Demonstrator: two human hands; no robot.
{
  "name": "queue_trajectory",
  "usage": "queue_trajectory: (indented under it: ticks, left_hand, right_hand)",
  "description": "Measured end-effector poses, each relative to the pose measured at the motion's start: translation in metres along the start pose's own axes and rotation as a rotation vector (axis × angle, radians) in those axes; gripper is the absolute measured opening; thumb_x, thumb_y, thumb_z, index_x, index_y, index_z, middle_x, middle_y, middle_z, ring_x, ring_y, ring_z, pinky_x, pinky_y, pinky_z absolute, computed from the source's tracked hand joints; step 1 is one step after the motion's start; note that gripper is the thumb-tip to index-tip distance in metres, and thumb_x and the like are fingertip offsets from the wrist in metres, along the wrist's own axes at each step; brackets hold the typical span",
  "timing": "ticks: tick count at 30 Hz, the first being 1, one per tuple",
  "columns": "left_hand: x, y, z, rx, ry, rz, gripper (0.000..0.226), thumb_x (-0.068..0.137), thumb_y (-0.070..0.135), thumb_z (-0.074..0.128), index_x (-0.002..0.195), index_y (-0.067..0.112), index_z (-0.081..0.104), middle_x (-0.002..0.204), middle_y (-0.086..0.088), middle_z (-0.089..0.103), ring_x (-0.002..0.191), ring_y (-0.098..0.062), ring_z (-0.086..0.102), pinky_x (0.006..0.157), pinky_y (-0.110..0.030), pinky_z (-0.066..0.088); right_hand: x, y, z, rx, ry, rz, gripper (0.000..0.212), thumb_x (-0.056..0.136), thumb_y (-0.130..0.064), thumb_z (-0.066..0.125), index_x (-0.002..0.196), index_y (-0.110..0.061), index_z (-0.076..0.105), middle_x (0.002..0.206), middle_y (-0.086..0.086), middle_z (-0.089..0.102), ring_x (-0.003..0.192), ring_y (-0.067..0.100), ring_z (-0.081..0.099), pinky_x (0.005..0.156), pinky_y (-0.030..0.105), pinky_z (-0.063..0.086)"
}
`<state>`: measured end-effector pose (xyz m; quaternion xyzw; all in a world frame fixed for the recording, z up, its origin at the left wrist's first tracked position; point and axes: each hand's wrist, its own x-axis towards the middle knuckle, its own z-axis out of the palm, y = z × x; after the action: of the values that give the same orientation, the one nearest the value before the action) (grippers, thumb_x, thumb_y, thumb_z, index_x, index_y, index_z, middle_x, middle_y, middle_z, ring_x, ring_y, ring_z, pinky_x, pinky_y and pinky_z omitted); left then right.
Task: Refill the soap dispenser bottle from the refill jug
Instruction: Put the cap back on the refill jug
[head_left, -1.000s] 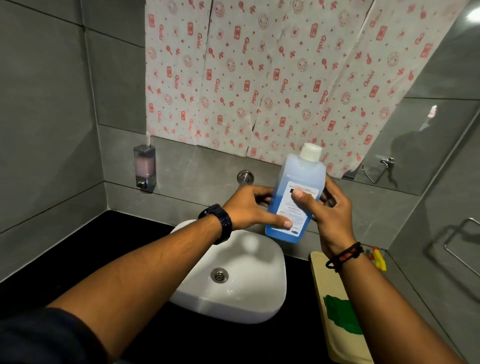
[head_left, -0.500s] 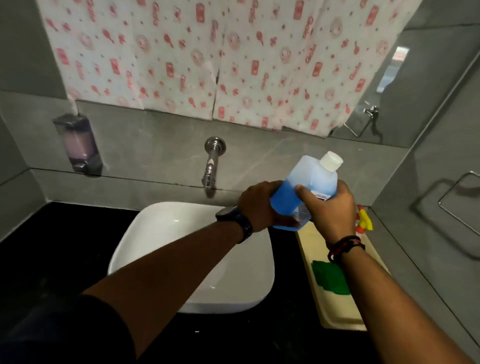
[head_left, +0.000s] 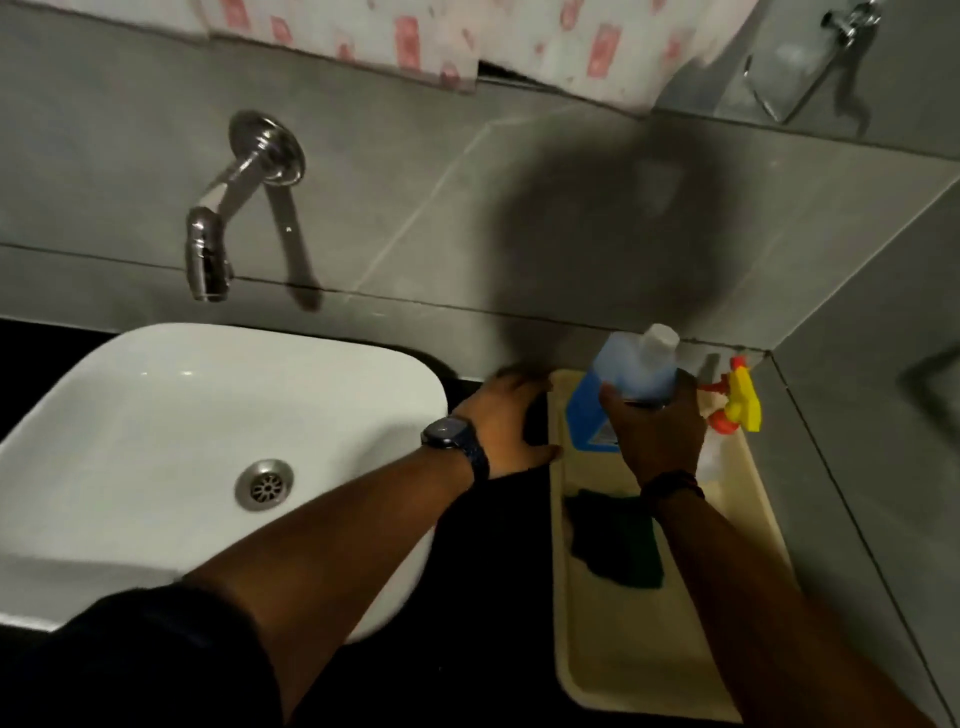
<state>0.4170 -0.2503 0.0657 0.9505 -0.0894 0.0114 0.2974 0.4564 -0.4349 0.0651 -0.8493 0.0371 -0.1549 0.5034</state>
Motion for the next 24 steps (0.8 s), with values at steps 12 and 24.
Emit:
queue_trajectory:
  ticks: [12,24]
  left_hand:
    - [0.035,-0.031,0.125,0.251,-0.119,0.122,0.098,0.074,0.066,0.053,0.148,0.019,0.010,0.157,-0.004,0.008,0.144,-0.019,-0.003,0.113,-0.033,-0.010]
    - [0.038,-0.039,0.132,0.315,-0.153,0.141,0.095,0.073,0.069,0.048,0.146,0.018,0.016,0.157,-0.003,0.011,0.143,-0.016,-0.002,0.112,-0.032,-0.009]
  right_hand:
    - [0.029,0.107,0.041,0.057,0.011,0.101,0.076,0.064,-0.042,0.078,0.129,-0.040,0.040,0.127,-0.006,0.056,0.114,0.016,0.052,0.090,0.029,0.042]
    - [-0.003,0.112,0.028,-0.078,0.009,0.054,0.052,0.086,-0.047,0.057,0.130,-0.023,0.045,0.127,0.005,0.057,0.116,0.020,0.051,0.089,0.028,0.038]
